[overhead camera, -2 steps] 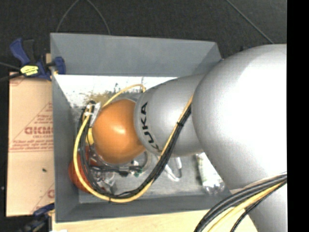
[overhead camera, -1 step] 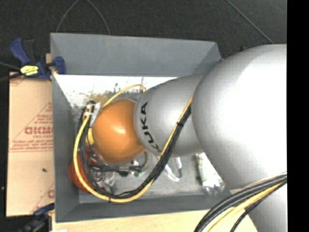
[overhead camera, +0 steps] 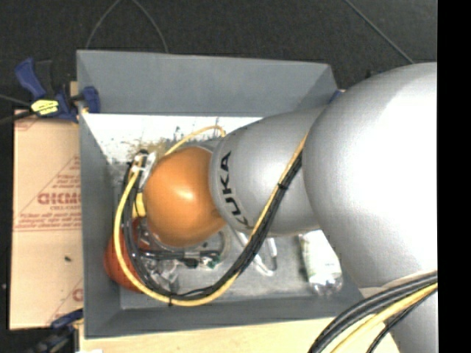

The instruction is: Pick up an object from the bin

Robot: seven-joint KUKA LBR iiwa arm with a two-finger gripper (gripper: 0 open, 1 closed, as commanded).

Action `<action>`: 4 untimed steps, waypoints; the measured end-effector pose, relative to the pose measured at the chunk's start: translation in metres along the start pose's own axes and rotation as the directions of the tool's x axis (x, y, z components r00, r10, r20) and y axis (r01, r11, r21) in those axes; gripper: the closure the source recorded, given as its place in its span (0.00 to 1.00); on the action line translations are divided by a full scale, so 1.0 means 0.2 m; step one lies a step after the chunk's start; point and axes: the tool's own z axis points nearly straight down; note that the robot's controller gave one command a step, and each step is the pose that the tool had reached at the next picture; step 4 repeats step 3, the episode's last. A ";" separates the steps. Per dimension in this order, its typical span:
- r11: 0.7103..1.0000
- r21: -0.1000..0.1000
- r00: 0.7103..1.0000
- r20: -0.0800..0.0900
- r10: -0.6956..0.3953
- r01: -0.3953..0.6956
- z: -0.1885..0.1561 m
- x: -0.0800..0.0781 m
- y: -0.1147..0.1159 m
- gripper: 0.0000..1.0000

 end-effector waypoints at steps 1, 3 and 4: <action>1.000 0.000 1.000 0.002 0.002 -0.002 -0.16 0.00 0.00 1.00; 1.000 0.001 1.000 0.003 0.007 -0.007 -0.38 0.01 0.00 1.00; 1.000 0.001 1.000 0.003 0.007 -0.007 -0.38 0.01 0.00 1.00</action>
Offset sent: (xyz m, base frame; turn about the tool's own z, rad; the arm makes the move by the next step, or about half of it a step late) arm 0.0003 0.0005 0.0764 0.0014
